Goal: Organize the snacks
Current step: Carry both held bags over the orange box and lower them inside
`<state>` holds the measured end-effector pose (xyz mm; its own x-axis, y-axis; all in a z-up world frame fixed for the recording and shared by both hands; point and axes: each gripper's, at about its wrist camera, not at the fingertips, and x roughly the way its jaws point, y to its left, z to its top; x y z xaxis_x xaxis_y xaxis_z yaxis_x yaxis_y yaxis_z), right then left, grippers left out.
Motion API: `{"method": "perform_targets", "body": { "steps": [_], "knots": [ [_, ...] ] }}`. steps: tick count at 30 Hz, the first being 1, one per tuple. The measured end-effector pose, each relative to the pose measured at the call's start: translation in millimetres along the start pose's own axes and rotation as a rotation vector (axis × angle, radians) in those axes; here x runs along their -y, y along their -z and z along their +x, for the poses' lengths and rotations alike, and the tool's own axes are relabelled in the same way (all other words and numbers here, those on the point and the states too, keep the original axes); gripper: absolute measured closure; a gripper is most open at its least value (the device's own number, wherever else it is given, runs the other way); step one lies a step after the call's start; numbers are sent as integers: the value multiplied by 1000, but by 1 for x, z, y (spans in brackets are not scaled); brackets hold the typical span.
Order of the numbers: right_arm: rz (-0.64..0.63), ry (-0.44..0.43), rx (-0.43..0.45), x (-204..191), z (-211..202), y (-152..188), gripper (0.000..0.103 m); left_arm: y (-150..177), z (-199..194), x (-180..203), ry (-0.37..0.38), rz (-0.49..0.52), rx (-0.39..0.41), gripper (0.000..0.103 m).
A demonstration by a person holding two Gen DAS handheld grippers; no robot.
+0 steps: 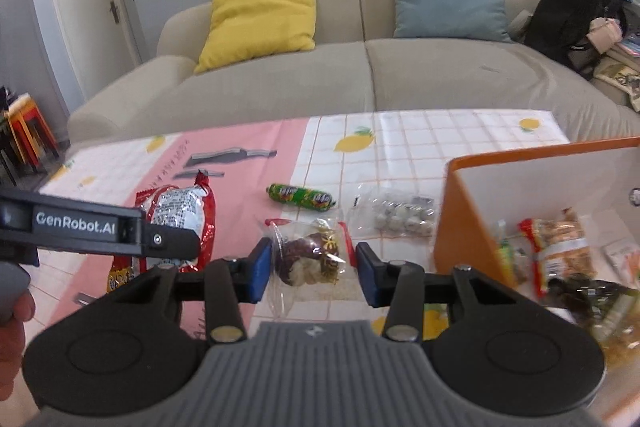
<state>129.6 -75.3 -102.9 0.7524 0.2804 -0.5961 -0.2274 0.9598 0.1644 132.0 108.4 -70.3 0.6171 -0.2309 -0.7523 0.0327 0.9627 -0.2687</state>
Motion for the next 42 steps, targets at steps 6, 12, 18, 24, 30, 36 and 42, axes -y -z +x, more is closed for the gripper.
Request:
{"method": "perform_targets", "body": {
  "steps": [6, 12, 18, 24, 30, 36, 42],
  "knots": [
    [14, 30, 45, 36, -54, -12, 60, -8, -18, 54, 97, 118, 19, 19],
    [3, 88, 40, 92, -96, -20, 60, -22, -14, 124, 203, 248, 13, 19],
    [-1, 154, -27, 153, -103, -28, 60, -26, 19, 186, 254, 369, -56, 19],
    [54, 192, -111, 207, -82, -31, 60, -18, 63, 231, 220, 521, -134, 19],
    [19, 221, -215, 230, -41, -28, 60, -10, 102, 251, 133, 637, -222, 19],
    [-19, 256, -320, 244, -1, -29, 59, -2, 125, 258, 51, 705, -293, 19],
    [-49, 291, -423, 253, 23, -26, 59, 0, 140, 261, 26, 721, -343, 19]
  ]
}}
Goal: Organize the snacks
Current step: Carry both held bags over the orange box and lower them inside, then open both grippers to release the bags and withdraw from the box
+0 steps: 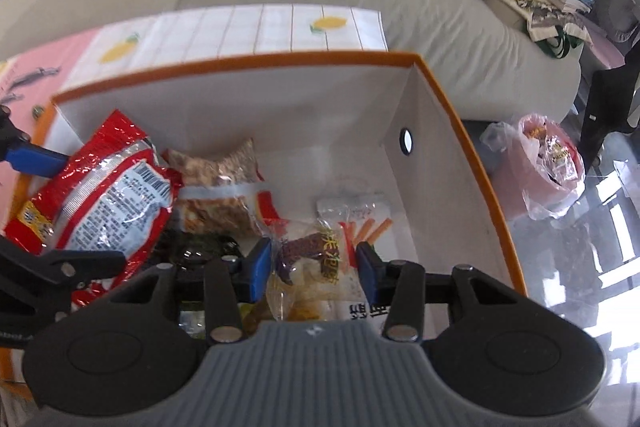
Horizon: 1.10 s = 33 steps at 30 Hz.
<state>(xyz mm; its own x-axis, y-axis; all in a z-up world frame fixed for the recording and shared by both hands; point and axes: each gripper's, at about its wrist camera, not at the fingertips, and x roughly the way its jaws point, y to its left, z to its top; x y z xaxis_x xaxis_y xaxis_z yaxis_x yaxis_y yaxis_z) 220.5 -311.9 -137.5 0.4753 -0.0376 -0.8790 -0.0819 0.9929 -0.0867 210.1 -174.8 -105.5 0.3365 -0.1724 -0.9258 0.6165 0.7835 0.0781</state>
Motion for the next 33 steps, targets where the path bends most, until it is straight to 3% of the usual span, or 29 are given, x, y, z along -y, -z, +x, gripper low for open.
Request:
{"method": "perform_targets", "body": {
  "steps": [7, 20, 25, 29, 33],
  "knots": [
    [-16, 10, -73, -2, 16, -3, 58, -4, 15, -1, -7, 2, -37, 18],
    [-26, 25, -112, -8, 22, -2, 52, -3, 9, 2, -37, 39, 12, 13],
    [-40, 39, -96, -10, 16, -5, 43, -3, -7, 7, -76, 88, 56, 12],
    [-18, 73, -62, -6, 6, -6, 24, 1, -24, 6, -50, 71, 106, 12],
    [18, 100, -36, -1, -5, -4, 16, 8, -40, 5, -41, 62, 163, 12]
  ]
}}
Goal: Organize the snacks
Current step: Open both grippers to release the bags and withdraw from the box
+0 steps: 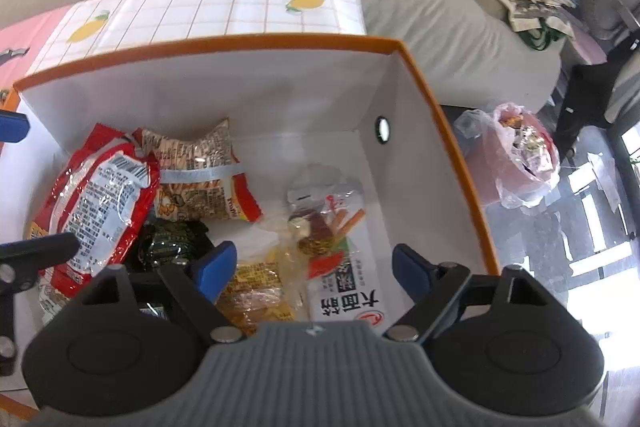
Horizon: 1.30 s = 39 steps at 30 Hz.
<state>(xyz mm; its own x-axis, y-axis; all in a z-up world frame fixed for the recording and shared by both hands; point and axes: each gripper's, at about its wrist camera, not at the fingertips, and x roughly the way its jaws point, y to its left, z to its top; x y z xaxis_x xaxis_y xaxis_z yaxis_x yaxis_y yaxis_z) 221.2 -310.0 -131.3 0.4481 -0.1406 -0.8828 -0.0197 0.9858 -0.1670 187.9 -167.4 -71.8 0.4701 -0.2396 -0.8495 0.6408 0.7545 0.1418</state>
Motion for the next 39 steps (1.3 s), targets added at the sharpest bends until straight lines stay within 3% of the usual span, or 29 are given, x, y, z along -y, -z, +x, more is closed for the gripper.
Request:
{"method": "perform_targets", "body": {
  "steps": [7, 12, 24, 29, 32, 36, 39],
  "knots": [
    [102, 19, 66, 0, -29, 15, 12, 13, -30, -6, -12, -24, 96, 13],
    [173, 14, 172, -13, -58, 31, 9, 25, -50, -12, -62, -51, 170, 14],
    [221, -44, 390, -78, -109, 56, 9, 77, -84, -49, -185, -172, 243, 18],
    [163, -71, 464, -121, -124, 61, 9, 107, -93, -70, -204, -222, 225, 19],
    [101, -90, 503, -145, -129, 63, 9, 130, -95, -85, -212, -303, 201, 20],
    [-28, -109, 513, -176, -127, 60, 13, 160, -93, -108, -195, -384, 184, 28],
    [-104, -138, 509, -190, -120, 53, 21, 174, -88, -123, -174, -402, 164, 43]
  ]
}}
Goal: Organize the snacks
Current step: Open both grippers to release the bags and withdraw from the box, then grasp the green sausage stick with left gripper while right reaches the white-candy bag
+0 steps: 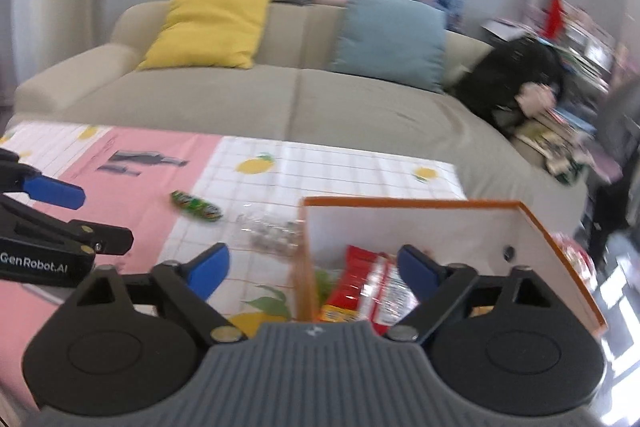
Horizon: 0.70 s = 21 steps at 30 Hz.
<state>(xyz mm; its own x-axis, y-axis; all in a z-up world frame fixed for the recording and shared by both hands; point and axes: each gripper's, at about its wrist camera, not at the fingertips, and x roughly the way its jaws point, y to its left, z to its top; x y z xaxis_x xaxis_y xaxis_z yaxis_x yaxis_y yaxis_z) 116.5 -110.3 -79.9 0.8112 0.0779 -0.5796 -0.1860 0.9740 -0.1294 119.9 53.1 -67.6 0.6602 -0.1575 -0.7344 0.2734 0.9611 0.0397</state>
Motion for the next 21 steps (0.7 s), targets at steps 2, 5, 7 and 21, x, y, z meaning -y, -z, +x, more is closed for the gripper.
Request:
{"method": "perform_targets", "body": {
  "steps": [2, 5, 7, 21],
  "knots": [
    [-42, -30, -14, -7, 10, -3, 26, 2, 3, -10, 16, 1, -9, 51],
    [-116, -69, -35, -19, 27, -8, 28, 3, 9, -21, 38, 22, -23, 53],
    [-159, -91, -54, -26, 39, -11, 29, 1, 15, -25, 53, 54, -40, 52],
    [-356, -121, -182, -46, 112, -33, 27, -21, 72, -49, 129, 251, -113, 40]
  ]
}}
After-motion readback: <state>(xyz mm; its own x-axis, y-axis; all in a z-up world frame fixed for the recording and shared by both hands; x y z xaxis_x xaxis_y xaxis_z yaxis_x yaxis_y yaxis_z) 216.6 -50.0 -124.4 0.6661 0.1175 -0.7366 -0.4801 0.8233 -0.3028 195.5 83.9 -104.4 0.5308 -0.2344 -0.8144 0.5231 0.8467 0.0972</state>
